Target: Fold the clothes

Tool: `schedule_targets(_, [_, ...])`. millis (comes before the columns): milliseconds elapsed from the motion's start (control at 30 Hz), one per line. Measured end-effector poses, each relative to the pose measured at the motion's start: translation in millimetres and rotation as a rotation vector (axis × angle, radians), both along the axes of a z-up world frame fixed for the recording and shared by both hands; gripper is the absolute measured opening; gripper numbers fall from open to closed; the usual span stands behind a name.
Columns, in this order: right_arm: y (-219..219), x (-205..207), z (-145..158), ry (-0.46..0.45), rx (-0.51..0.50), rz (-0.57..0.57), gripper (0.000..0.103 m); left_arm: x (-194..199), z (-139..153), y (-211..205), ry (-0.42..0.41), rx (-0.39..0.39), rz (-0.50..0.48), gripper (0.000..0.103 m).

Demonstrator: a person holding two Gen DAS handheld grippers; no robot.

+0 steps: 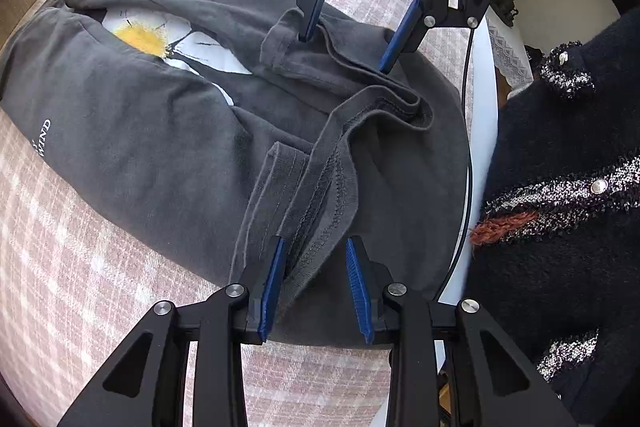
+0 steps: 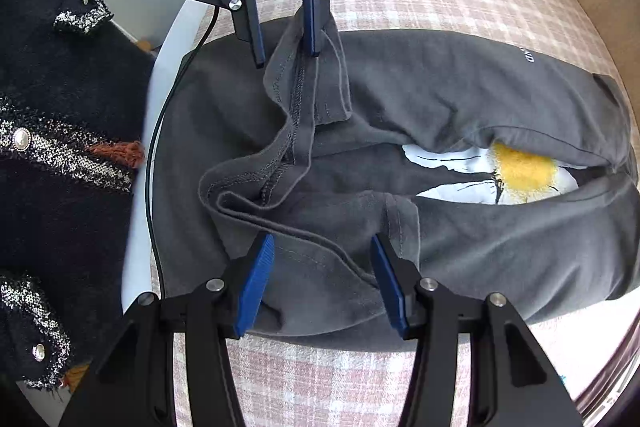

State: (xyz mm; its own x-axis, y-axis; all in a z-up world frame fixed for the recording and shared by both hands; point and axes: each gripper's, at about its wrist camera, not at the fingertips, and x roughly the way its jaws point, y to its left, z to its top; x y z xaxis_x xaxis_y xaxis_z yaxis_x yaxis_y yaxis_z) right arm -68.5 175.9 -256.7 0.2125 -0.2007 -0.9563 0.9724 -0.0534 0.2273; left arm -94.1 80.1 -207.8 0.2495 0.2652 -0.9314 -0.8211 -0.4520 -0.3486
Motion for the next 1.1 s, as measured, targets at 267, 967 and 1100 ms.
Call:
schedule_targets(267, [2.5,-0.1,-13.8,-0.051,0.077,-0.012,0.009,-5.1,-15.4,-0.8,-0.039,-0.009,-0.002,0.027])
schedule_targets(967, [61.2,-24.9,26.0,-0.026,-0.041,-0.379,0.012,-19.6,17.8,-24.7,0.077,0.004,0.171,0.013])
schedule_targets(1100, [46.7,-33.9,50.0,-0.075,-0.127,-0.405,0.04,-4.7,28.9,-45.8,0.082,0.027,0.24,0.023])
